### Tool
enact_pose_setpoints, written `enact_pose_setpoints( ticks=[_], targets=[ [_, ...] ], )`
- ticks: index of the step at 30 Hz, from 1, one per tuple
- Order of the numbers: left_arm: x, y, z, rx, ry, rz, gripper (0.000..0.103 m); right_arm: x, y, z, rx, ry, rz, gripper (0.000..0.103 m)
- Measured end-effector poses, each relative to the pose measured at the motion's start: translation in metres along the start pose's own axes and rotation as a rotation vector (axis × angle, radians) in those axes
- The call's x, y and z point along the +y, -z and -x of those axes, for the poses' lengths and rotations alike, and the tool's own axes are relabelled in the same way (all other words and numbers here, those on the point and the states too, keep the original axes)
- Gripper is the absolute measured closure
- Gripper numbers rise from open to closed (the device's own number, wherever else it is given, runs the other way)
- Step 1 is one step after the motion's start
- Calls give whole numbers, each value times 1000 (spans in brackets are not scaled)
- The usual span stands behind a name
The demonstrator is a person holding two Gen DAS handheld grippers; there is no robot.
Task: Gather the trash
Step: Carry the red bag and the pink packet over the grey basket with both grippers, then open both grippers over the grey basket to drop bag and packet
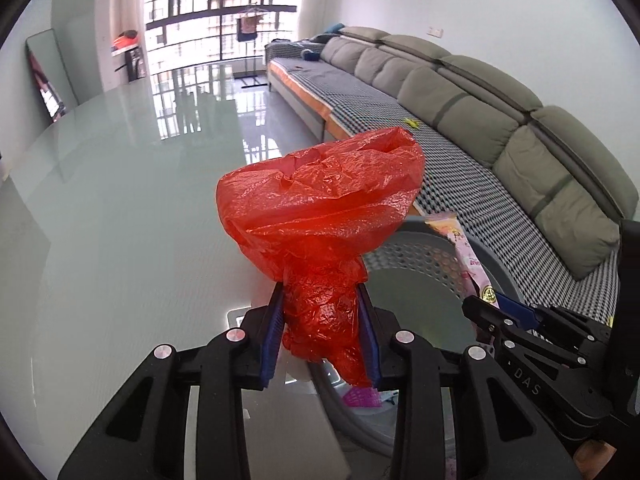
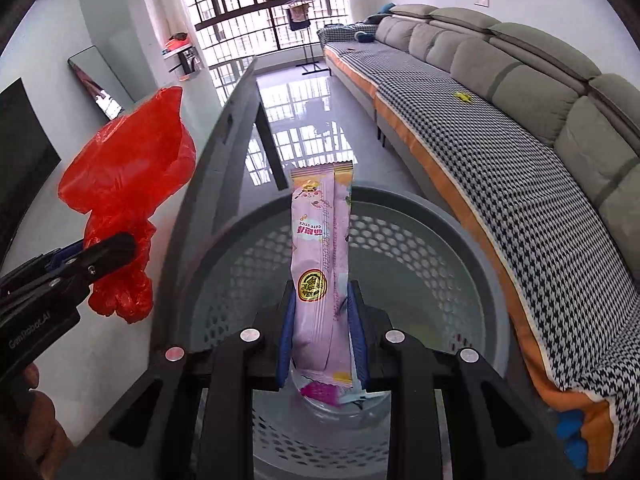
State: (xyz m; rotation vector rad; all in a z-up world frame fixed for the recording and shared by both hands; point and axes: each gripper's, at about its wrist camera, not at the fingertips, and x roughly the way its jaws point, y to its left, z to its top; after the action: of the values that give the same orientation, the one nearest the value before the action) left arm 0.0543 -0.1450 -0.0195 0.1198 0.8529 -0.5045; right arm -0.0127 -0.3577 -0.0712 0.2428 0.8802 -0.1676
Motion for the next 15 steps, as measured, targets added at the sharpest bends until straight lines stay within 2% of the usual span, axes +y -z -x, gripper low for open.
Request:
enact_pose_setpoints(
  ticks=[7, 13, 15],
  targets=[
    [-46, 17, -10, 55, 57, -88, 69, -41, 22, 11, 9, 37, -61, 78],
    [-61, 23, -19, 86, 54, -105, 67, -55, 35, 9, 22, 33, -77, 78],
    [-63, 24, -18, 83, 43, -110, 66, -53, 36, 9, 21, 29, -81, 75]
  ],
)
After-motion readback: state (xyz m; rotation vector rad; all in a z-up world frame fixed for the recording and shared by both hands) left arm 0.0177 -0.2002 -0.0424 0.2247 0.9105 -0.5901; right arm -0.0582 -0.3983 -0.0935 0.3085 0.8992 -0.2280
